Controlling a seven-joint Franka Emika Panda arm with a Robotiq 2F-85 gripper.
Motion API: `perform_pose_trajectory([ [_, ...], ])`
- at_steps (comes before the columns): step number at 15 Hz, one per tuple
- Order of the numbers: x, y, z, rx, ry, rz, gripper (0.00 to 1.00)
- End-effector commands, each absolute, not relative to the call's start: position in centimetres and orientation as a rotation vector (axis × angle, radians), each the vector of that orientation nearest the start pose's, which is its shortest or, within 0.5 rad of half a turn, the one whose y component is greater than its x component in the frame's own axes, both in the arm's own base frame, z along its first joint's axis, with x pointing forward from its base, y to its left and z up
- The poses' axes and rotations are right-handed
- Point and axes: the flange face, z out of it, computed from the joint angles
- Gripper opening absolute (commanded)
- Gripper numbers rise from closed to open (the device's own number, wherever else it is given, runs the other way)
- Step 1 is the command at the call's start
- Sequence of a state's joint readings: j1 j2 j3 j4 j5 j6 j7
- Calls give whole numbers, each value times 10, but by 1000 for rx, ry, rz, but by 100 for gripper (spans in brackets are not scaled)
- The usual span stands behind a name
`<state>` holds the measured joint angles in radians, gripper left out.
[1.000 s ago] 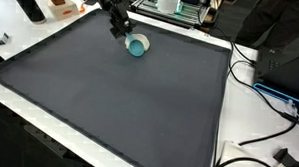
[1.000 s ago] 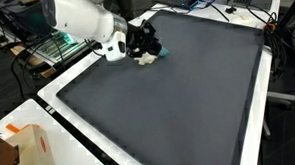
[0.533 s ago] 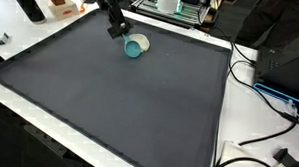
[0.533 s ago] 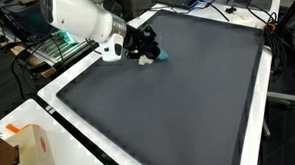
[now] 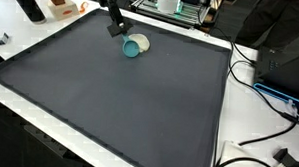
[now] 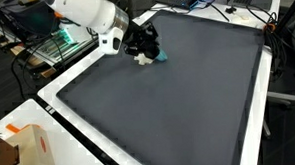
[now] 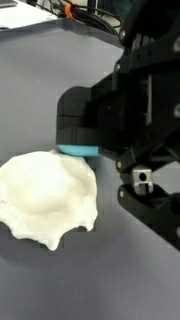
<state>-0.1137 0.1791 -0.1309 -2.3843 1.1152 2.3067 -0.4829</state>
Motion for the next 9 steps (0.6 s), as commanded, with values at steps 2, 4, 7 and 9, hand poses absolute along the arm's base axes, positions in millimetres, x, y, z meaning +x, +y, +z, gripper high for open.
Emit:
perform_pose_trajectory([
  [2,459,-85,253,-2367,878,-17,25],
  [4,456,-76,262,-2397,899,-4,25],
  [7,451,-62,279,-2459,924,2,25],
  [9,448,-52,294,-2517,939,-15,25],
])
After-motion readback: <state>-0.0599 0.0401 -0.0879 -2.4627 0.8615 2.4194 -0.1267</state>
